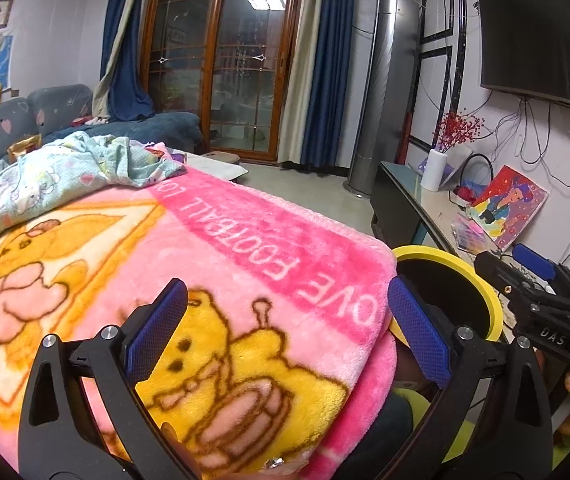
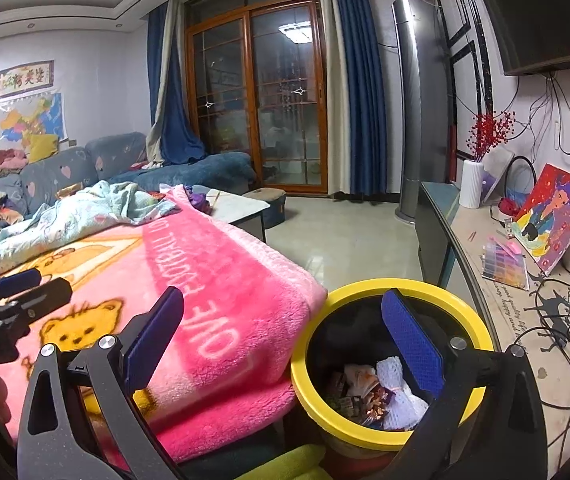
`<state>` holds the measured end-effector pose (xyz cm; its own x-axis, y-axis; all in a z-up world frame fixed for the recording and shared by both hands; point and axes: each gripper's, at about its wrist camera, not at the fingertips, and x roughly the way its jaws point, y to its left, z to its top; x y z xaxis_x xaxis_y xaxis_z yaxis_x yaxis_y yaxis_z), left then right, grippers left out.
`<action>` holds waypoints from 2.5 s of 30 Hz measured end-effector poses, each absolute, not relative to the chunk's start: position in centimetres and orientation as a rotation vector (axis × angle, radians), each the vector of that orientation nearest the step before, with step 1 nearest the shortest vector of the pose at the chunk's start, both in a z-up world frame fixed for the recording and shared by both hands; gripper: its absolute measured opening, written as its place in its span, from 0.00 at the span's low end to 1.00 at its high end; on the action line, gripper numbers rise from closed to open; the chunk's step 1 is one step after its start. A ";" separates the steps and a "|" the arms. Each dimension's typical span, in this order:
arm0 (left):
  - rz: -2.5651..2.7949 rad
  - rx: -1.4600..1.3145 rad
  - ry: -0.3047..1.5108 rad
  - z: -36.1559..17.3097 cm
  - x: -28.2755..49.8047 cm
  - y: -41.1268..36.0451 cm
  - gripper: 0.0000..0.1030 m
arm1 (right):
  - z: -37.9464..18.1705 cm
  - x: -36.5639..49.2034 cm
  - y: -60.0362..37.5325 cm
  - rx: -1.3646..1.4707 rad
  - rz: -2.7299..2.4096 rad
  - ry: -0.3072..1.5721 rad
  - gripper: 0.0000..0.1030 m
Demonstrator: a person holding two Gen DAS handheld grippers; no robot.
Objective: Collect trash
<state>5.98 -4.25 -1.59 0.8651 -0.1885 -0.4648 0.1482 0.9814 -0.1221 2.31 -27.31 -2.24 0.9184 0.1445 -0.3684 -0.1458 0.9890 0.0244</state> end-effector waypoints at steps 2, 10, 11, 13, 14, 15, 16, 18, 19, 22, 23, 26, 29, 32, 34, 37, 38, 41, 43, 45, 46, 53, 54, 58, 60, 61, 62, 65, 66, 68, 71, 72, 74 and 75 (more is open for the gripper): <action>-0.178 -0.085 0.494 -1.6 6.0 -4.2 0.89 | -2.2 2.3 -27.3 -0.005 0.146 0.374 0.94; -0.189 -0.085 0.490 -1.6 5.7 -4.5 0.89 | -2.2 2.1 -27.2 -0.010 0.152 0.354 0.94; -0.190 -0.084 0.489 -1.6 5.7 -4.6 0.89 | -2.2 2.1 -27.2 -0.012 0.150 0.354 0.94; -0.191 -0.081 0.486 -1.5 5.7 -4.6 0.89 | -2.2 2.1 -27.3 -0.014 0.150 0.355 0.94; -0.193 -0.082 0.485 -1.5 5.6 -4.6 0.89 | -2.2 2.1 -27.3 -0.012 0.149 0.353 0.94; -0.192 -0.084 0.483 -1.6 5.6 -4.6 0.89 | -2.2 2.1 -27.3 -0.012 0.148 0.352 0.94; -0.192 -0.083 0.484 -1.6 5.6 -4.6 0.89 | -2.2 2.1 -27.3 -0.012 0.148 0.351 0.94; -0.192 -0.083 0.484 -1.6 5.6 -4.6 0.89 | -2.2 2.1 -27.3 -0.011 0.147 0.348 0.94; -0.191 -0.084 0.483 -1.6 5.6 -4.6 0.89 | -2.2 2.1 -27.3 -0.011 0.146 0.347 0.94; -0.191 -0.083 0.484 -1.6 5.6 -4.5 0.89 | -2.2 2.1 -27.4 -0.008 0.145 0.345 0.94; -0.193 -0.084 0.484 -1.6 5.6 -4.5 0.89 | -2.1 2.1 -27.4 -0.010 0.145 0.344 0.94; -0.191 -0.082 0.484 -1.6 5.6 -4.6 0.89 | -2.1 2.1 -27.4 -0.008 0.143 0.344 0.94; -0.191 -0.083 0.485 -1.6 5.6 -4.6 0.89 | -2.1 2.1 -27.4 -0.011 0.142 0.344 0.94; -0.191 -0.083 0.484 -1.6 5.6 -4.6 0.89 | -2.1 2.1 -27.5 -0.008 0.140 0.344 0.94; -0.192 -0.084 0.484 -1.6 5.6 -4.5 0.89 | -2.0 2.1 -27.5 -0.010 0.139 0.343 0.94; -0.192 -0.083 0.484 -1.6 5.6 -4.5 0.89 | -2.0 2.1 -27.5 -0.008 0.138 0.342 0.94; -0.192 -0.083 0.483 -1.6 5.6 -4.6 0.89 | -2.0 2.1 -27.5 -0.009 0.139 0.343 0.94; -0.192 -0.083 0.485 -1.6 5.6 -4.6 0.89 | -2.0 2.1 -27.5 -0.008 0.138 0.343 0.94; -0.192 -0.081 0.485 -1.6 5.6 -4.6 0.89 | -2.0 2.1 -27.5 -0.009 0.140 0.344 0.94; -0.191 -0.083 0.484 -1.6 5.6 -4.6 0.89 | -2.0 2.1 -27.5 -0.008 0.140 0.343 0.94; -0.191 -0.083 0.484 -1.6 5.6 -4.6 0.89 | -2.0 2.1 -27.5 -0.009 0.140 0.343 0.94; -0.193 -0.083 0.486 -1.6 5.6 -4.6 0.89 | -2.0 2.2 -27.6 -0.008 0.136 0.344 0.94; -0.192 -0.082 0.487 -1.6 5.6 -4.6 0.89 | -2.0 2.1 -27.6 -0.007 0.136 0.343 0.94; -0.192 -0.083 0.485 -1.6 5.6 -4.6 0.89 | -2.0 2.1 -27.7 -0.009 0.137 0.345 0.94; -0.194 -0.085 0.487 -1.6 5.6 -4.6 0.89 | -2.0 2.1 -27.6 -0.009 0.136 0.345 0.94; -0.193 -0.085 0.489 -1.6 5.6 -4.6 0.89 | -2.0 2.1 -27.6 -0.008 0.136 0.345 0.94; -0.192 -0.081 0.488 -1.6 5.6 -4.6 0.89 | -2.0 2.1 -27.7 -0.006 0.135 0.346 0.94; -0.186 -0.075 0.496 -1.7 5.7 -4.7 0.89 | -2.0 2.1 -27.8 -0.003 0.133 0.344 0.94; -0.184 -0.076 0.499 -1.8 5.7 -4.6 0.89 | -2.0 2.1 -27.8 -0.001 0.133 0.346 0.94; -0.170 -0.068 0.503 -2.1 5.8 -4.7 0.89 | -2.0 2.3 -27.9 0.005 0.134 0.355 0.94; -0.138 -0.062 0.519 -2.4 5.9 -4.5 0.89 | -1.6 2.8 -27.7 0.027 0.136 0.371 0.94; -0.135 -0.073 0.519 -2.3 5.9 -4.0 0.89 | -1.3 3.1 -27.4 0.036 0.140 0.379 0.94; -0.112 -0.112 0.518 -2.0 5.7 -2.4 0.89 | -0.8 3.8 -26.1 0.049 0.168 0.395 0.94; -0.096 -0.136 0.524 -1.8 5.7 -1.2 0.89 | -0.6 4.1 -25.4 0.060 0.185 0.402 0.94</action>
